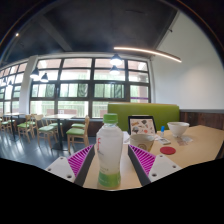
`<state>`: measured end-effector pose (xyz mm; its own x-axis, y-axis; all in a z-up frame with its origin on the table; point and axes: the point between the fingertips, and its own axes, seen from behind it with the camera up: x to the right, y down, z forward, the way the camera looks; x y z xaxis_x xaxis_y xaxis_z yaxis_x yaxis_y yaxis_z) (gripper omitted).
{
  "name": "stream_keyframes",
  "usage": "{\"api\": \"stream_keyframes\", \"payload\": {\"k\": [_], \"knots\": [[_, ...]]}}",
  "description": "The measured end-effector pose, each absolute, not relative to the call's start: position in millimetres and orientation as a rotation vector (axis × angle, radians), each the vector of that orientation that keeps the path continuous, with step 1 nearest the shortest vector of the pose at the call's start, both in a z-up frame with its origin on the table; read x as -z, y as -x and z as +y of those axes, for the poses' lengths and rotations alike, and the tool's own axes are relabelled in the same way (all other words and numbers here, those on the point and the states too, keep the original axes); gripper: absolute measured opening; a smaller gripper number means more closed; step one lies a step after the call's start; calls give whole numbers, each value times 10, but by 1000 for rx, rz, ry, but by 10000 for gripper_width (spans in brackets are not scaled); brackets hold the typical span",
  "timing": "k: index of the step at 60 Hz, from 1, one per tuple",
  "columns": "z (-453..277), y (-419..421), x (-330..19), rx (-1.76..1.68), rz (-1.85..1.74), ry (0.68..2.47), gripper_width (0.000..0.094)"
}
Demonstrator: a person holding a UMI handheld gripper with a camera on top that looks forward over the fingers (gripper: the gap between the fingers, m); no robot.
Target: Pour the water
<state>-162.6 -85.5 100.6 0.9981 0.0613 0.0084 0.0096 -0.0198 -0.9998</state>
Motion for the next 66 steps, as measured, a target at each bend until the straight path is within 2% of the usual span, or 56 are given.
{"api": "stream_keyframes", "payload": {"k": [4,6,8,9,14,24,31,38,47,53,60,66], "knots": [[-615,1685,-951,-27,-41,1621,758],[-497,1708,-906,-31,-45,1627,707],[-405,1679,-884,-25,-40,1641,526],[-381,1671,-838,-19,-40,1660,466],[-382,1691,-849,-13,25,1666,447],[-324,1749,-821,-5,-66,1684,445],[-213,1890,-812,-68,-126,1670,317],[1,2115,-976,-220,-68,1640,295],[350,2074,-1428,-661,357,1583,296],[577,1913,-1660,-1029,709,1458,297],[928,1492,-1485,-1423,1101,1295,294],[905,1465,-1547,-1705,1306,1130,297]]}}
